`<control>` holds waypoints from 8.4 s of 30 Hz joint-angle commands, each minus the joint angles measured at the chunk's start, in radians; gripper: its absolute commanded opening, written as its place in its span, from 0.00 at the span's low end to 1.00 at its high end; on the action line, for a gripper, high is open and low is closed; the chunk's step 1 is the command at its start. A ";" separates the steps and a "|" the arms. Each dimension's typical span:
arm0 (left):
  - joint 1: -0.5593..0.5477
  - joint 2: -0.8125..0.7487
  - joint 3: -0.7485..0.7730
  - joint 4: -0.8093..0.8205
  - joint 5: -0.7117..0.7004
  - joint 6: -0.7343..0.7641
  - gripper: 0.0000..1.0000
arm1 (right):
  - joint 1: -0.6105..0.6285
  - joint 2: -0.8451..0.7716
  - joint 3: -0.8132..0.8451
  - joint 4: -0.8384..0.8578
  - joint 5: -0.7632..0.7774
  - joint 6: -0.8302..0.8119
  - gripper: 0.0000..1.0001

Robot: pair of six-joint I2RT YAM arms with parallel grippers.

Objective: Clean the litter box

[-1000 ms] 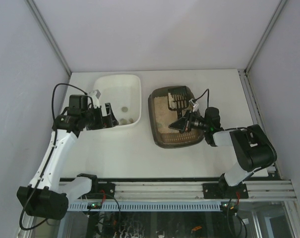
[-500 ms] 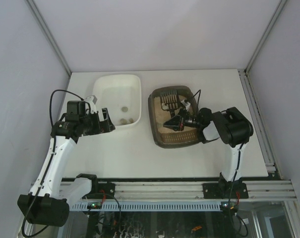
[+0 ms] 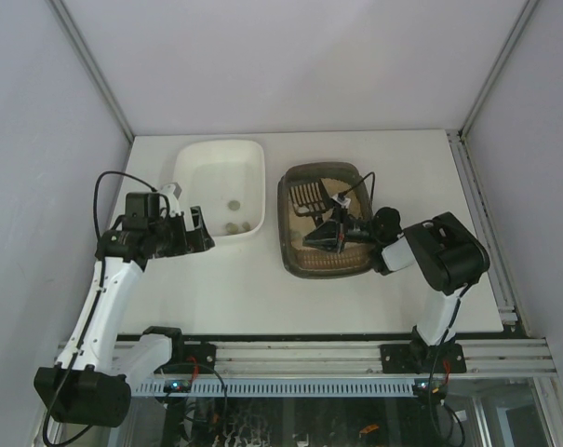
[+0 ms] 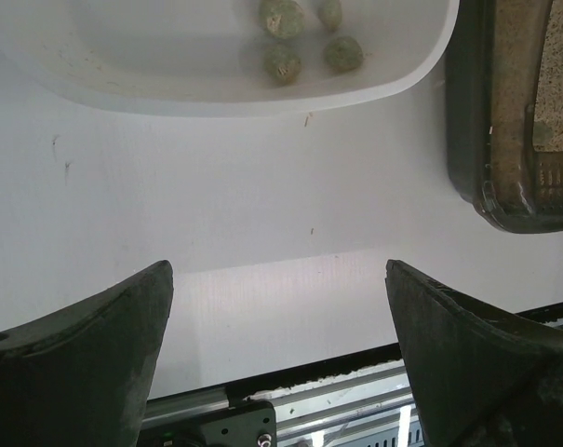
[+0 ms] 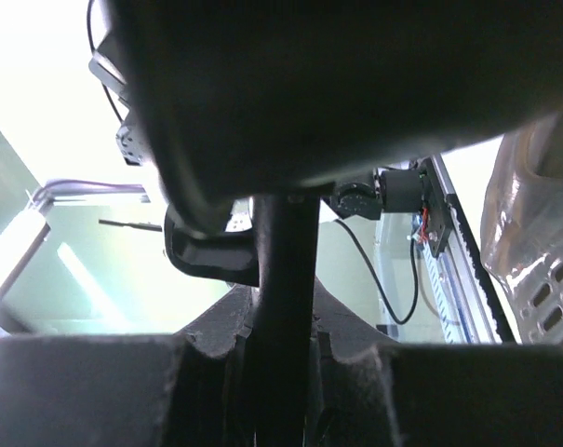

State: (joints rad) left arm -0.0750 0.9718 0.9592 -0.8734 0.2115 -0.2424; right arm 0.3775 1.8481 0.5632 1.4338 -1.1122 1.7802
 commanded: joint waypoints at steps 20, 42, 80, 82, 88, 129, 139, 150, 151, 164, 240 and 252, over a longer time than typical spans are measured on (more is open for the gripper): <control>0.019 -0.009 -0.018 -0.003 0.027 0.029 1.00 | -0.099 -0.234 -0.108 0.066 0.064 0.299 0.00; 0.020 -0.029 -0.013 -0.009 0.021 0.043 1.00 | -0.102 -0.615 0.048 -1.425 0.264 -1.043 0.00; 0.030 -0.046 -0.014 0.010 0.005 0.059 1.00 | -0.125 -0.379 -0.273 -0.013 0.089 -0.514 0.00; 0.031 -0.040 -0.013 0.008 -0.003 0.057 1.00 | -0.127 -0.345 -0.234 -0.122 0.084 -0.486 0.00; 0.032 0.008 0.001 -0.028 -0.011 0.062 1.00 | -0.069 -0.205 -0.189 0.072 0.121 -0.083 0.00; 0.379 0.065 0.068 -0.012 0.074 0.077 1.00 | 0.506 0.503 1.875 -2.647 1.066 -1.414 0.00; 0.403 0.064 0.035 0.014 0.033 0.106 1.00 | 0.627 0.539 1.908 -2.653 1.470 -1.596 0.00; 0.404 0.063 0.038 0.010 0.039 0.115 1.00 | 0.619 0.530 1.898 -2.643 1.572 -1.629 0.00; 0.404 0.063 0.039 0.010 0.042 0.114 1.00 | 0.616 0.523 1.895 -2.636 1.570 -1.624 0.00; 0.119 0.114 0.116 0.019 0.097 -0.035 1.00 | 0.487 -0.058 1.394 -2.683 1.097 -1.292 0.00; -0.359 0.614 0.090 0.647 0.303 -0.642 1.00 | 0.032 0.059 0.681 -2.021 -0.058 -1.073 0.00; -0.313 0.582 0.104 0.624 0.313 -0.600 1.00 | -0.035 -0.073 0.532 -1.814 -0.061 -0.999 0.00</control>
State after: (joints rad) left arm -0.4160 1.5860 1.0698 -0.2558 0.5030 -0.8772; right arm 0.3805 1.8721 1.0866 -0.4194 -1.1683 0.8143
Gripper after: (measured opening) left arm 0.996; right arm 0.143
